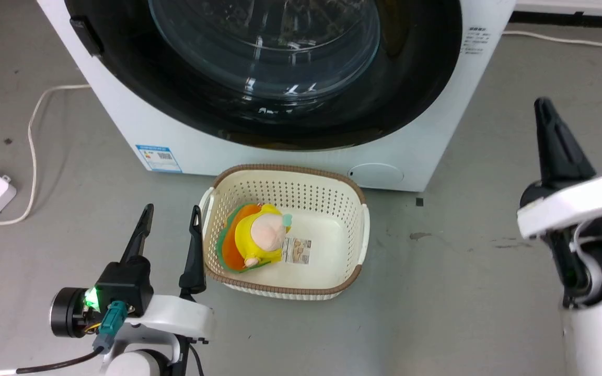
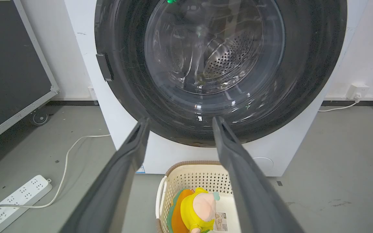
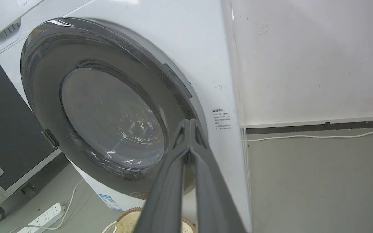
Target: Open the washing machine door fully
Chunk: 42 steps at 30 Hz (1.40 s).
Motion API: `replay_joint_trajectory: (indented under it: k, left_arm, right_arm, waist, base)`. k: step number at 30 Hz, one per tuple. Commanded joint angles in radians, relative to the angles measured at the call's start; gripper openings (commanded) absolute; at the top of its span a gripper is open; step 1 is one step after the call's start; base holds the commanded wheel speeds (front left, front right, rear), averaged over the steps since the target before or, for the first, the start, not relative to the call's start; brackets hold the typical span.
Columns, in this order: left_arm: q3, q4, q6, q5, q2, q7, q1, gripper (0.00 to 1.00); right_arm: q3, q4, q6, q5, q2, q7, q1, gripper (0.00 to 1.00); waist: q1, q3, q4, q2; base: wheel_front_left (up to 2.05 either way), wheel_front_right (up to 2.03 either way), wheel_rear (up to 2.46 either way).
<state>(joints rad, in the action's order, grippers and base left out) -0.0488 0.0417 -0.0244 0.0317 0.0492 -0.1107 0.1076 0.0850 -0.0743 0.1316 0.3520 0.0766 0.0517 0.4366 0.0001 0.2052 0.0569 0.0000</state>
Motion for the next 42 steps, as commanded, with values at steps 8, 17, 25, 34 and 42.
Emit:
replay_joint_trajectory:
  k: [8,17,25,34,42]
  left_arm:
    - [-0.010,0.013,-0.010,0.012,0.001,-0.029,0.036,1.00]
    - [-0.021,0.021,-0.014,0.020,0.001,-0.048,0.054,1.00]
    - [-0.038,0.025,-0.022,0.027,0.001,-0.067,0.076,1.00]
    - [-0.068,0.026,-0.036,0.040,0.001,-0.085,0.092,1.00]
    - [-0.081,0.030,-0.045,0.045,0.001,-0.102,0.110,1.00]
  right_arm:
    - [0.078,-0.114,0.000,0.118,-0.020,0.060,0.166,0.00]
    - [0.171,-0.298,-0.001,0.253,-0.024,0.199,0.331,0.00]
    - [0.263,-0.517,-0.001,0.329,-0.019,0.315,0.519,0.00]
    - [0.354,-0.687,-0.001,0.358,0.014,0.406,0.687,0.00]
    - [0.422,-0.865,-0.001,0.375,0.061,0.488,0.826,0.00]
  waist:
    - [-0.0001,0.051,0.025,0.0000]
    - [-0.0001,0.093,0.042,0.0000]
    - [-0.0001,0.131,0.066,0.0000]
    - [-0.0001,0.162,0.096,0.0000]
    - [-0.0001,0.190,0.114,0.0000]
  base:
    - [0.00,0.00,0.00]
    - [0.00,0.00,0.00]
    - [0.00,0.00,0.00]
    - [0.00,0.00,0.00]
    - [0.00,0.00,0.00]
